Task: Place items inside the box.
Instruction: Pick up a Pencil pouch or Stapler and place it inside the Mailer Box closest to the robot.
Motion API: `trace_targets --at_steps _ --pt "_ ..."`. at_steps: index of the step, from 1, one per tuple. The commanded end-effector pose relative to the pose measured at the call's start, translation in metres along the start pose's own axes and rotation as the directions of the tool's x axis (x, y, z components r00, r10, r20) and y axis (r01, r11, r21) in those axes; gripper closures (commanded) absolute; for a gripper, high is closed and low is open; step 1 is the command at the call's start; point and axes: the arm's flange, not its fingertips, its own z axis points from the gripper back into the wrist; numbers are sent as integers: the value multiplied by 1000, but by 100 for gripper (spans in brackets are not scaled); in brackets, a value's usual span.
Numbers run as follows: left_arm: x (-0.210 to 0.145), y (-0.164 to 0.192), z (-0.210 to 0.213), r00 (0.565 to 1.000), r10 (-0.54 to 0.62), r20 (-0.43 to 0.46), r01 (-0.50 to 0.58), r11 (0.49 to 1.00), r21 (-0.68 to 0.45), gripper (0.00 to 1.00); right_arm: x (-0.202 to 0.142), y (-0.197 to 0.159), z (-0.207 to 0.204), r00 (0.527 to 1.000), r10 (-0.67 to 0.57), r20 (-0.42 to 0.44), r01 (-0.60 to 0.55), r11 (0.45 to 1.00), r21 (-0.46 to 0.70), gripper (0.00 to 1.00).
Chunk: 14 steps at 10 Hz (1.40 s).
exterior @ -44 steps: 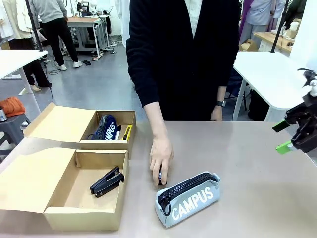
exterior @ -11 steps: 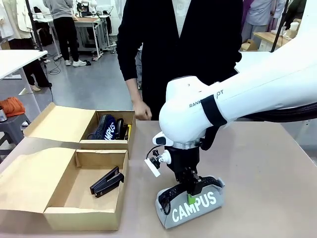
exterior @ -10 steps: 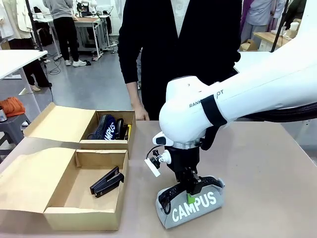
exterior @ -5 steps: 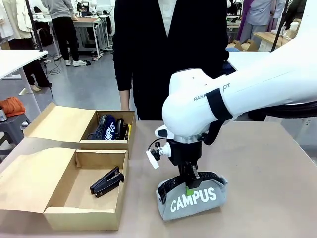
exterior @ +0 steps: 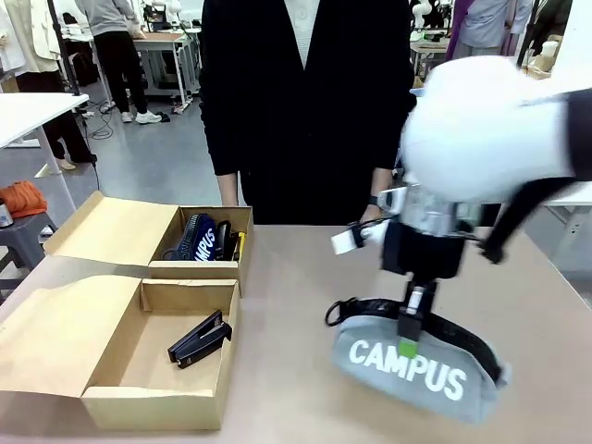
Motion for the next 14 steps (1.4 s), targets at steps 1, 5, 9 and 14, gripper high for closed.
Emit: trace_targets --at_steps 1,5,9,14 --pt "-2 -1 0 1000 -17 -2 17 1000 -13 0 -21 10 1 958 -123 258 211 914 -348 100" --pt "-2 -1 0 1000 -17 -2 17 1000 -13 0 -1 12 18 944 -294 149 293 956 29 94" --pt "-2 -1 0 1000 -17 -2 17 1000 -13 0 128 86 31 697 -666 266 583 742 331 94" --pt "-2 -1 0 1000 -17 -2 17 1000 -13 0 155 120 17 699 -668 256 580 739 344 94"
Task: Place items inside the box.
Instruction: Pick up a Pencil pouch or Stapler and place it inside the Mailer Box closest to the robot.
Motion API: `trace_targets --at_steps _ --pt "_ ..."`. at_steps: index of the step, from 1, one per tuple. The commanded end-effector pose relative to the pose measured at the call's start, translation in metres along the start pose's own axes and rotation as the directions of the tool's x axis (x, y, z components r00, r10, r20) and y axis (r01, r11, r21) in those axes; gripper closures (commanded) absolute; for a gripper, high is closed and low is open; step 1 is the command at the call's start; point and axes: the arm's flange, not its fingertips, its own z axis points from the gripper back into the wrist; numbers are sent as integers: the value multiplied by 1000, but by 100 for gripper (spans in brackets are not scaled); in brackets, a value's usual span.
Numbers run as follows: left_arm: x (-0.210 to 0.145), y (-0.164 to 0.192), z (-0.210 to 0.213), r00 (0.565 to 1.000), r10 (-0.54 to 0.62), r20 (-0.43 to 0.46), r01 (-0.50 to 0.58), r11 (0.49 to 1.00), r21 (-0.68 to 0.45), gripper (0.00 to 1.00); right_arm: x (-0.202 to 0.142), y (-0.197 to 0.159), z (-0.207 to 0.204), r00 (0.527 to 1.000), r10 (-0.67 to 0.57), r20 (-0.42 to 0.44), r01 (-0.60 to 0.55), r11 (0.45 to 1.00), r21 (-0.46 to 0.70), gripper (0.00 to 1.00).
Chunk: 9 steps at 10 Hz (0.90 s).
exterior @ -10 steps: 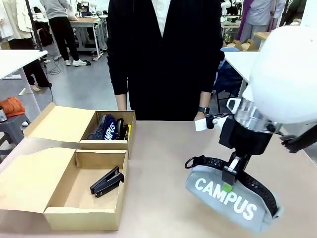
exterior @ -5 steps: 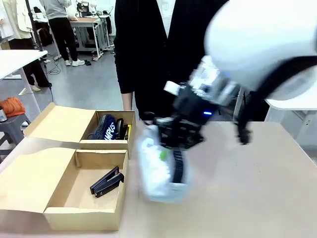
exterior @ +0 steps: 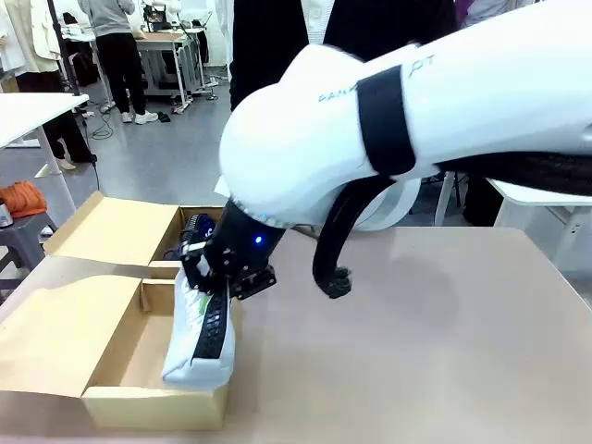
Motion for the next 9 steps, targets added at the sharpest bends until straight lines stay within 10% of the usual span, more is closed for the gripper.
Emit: trace_targets --at_steps 1,3,7,9 --pt "-2 -1 0 1000 -18 -2 18 1000 -13 0 -10 -15 31 999 -34 31 33 999 25 94" --pt "-2 -1 0 1000 -18 -2 18 1000 -13 0 -14 -20 6 992 -93 83 98 993 -60 94" --pt "-2 -1 0 1000 -18 -2 18 1000 -13 0 -89 -160 89 965 -241 -104 243 970 7 94" --pt "-2 -1 0 1000 -18 -2 18 1000 -13 0 -126 -210 87 951 -302 -63 299 953 -51 94"
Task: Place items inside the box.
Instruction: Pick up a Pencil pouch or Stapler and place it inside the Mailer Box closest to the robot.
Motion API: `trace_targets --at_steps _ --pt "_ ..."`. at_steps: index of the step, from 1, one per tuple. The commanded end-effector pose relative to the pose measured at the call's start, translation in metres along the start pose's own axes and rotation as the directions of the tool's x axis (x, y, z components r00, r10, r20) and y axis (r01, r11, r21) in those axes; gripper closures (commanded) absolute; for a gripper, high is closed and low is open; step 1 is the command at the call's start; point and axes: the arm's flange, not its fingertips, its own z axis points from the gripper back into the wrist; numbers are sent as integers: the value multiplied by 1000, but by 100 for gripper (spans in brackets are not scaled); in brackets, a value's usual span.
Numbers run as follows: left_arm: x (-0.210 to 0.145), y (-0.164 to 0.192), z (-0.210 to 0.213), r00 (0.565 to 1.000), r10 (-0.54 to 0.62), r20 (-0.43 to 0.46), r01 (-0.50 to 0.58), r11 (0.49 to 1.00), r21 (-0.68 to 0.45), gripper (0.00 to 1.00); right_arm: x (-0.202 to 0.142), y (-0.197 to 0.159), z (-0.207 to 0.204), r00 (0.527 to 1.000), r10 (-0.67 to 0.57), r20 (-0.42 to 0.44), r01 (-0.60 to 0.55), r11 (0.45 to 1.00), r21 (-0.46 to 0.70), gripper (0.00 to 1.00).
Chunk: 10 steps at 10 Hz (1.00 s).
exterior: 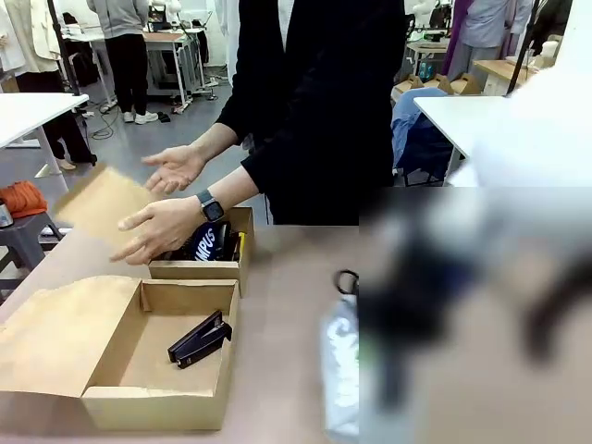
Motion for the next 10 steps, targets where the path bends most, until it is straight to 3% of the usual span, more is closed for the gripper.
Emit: trace_targets --at_steps 1,2,3,10 --pt "-1 -1 0 1000 -18 -3 17 1000 -12 0 -29 -57 -11 997 -77 31 77 997 -16 94" --pt "-1 -1 0 1000 -18 -3 17 1000 -12 0 -32 -68 -17 991 -122 58 122 993 8 94" --pt "-1 -1 0 1000 -18 -3 17 1000 -12 0 1 -6 12 1000 -31 3 31 999 -10 94" --pt "-1 -1 0 1000 -18 -3 17 1000 -12 0 1 -6 12 1000 -31 3 31 999 -10 94"
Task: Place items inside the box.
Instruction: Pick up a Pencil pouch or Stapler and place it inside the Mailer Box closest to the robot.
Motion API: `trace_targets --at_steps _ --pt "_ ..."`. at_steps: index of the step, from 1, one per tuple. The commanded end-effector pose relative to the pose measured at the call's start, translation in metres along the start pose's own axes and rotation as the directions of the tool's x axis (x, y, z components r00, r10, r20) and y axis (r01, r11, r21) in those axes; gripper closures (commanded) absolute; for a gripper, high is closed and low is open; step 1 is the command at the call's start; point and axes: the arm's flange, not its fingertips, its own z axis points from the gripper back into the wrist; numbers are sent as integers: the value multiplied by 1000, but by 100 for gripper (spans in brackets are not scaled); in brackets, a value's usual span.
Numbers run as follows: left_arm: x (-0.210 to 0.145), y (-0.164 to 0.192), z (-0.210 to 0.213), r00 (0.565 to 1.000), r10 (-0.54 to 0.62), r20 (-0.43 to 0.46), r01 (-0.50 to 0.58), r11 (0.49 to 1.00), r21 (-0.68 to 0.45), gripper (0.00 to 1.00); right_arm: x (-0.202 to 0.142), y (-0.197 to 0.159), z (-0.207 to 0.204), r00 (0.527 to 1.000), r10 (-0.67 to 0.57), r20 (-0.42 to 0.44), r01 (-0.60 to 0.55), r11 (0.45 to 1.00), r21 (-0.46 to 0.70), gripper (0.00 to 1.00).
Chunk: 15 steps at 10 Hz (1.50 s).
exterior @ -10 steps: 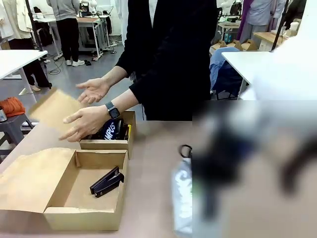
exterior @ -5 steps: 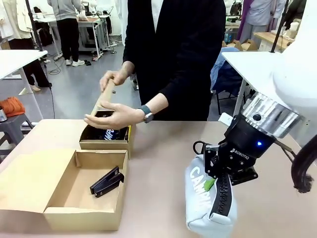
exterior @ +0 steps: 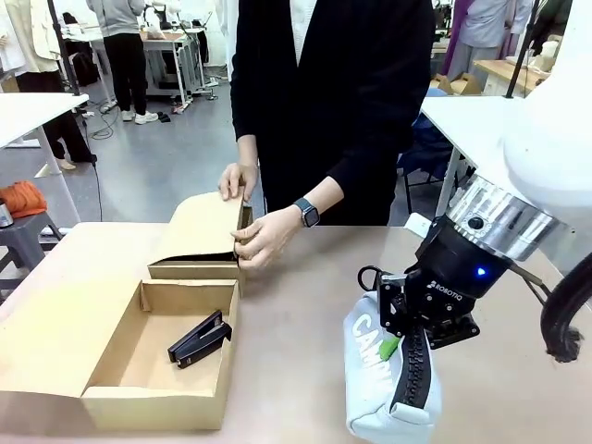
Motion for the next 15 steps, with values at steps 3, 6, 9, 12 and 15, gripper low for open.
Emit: trace_targets --at_steps 3,6,9,12,15 --pt "-2 -1 0 1000 -18 -2 18 1000 -13 0 2 1 2 1000 17 -14 -17 1000 18 94" --pt "-2 -1 0 1000 -18 -2 18 1000 -13 0 2 1 2 1000 17 -14 -17 1000 18 94" --pt "-2 -1 0 1000 -18 -2 18 1000 -13 0 2 1 2 1000 17 -14 -17 1000 18 94" --pt "-2 -1 0 1000 -18 -2 18 1000 -13 0 2 25 0 997 58 50 -61 997 49 94" --pt "-2 -1 0 1000 -18 -2 18 1000 -13 0 25 180 -31 975 39 217 -105 949 298 94"
